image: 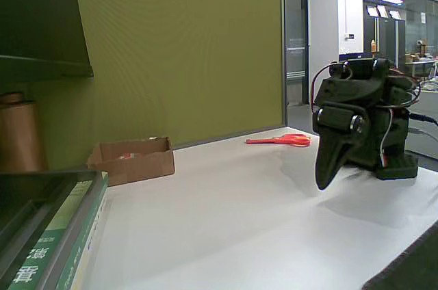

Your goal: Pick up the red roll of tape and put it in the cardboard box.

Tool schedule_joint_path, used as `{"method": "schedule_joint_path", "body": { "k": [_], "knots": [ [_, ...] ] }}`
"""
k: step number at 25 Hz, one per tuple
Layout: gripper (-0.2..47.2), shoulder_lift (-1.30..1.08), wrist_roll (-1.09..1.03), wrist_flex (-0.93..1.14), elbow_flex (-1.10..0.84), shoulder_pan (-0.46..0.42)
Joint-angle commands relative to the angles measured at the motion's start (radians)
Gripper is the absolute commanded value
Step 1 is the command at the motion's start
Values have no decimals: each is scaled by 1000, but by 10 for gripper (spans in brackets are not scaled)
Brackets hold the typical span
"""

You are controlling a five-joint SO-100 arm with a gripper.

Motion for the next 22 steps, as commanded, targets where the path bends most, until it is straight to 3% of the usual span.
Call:
{"method": "schedule_joint_path", "body": {
  "k": [1,22],
  "knots": [
    [1,84,6,9,20,-34],
    [1,84,48,21,20,-49]
  ]
}}
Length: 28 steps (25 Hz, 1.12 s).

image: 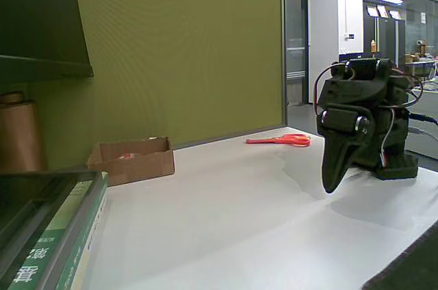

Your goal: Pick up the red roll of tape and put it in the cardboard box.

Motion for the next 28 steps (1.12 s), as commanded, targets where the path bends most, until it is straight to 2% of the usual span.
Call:
{"method": "schedule_joint_path", "body": {
  "k": [1,8,11,12,28],
  "knots": [
    [1,84,-9,3,20,-17],
    [4,84,-9,3,20,-17],
    [30,84,-9,3,20,-17],
    [5,84,-9,3,20,-17],
    [1,84,-9,3,20,-17]
  ]
}}
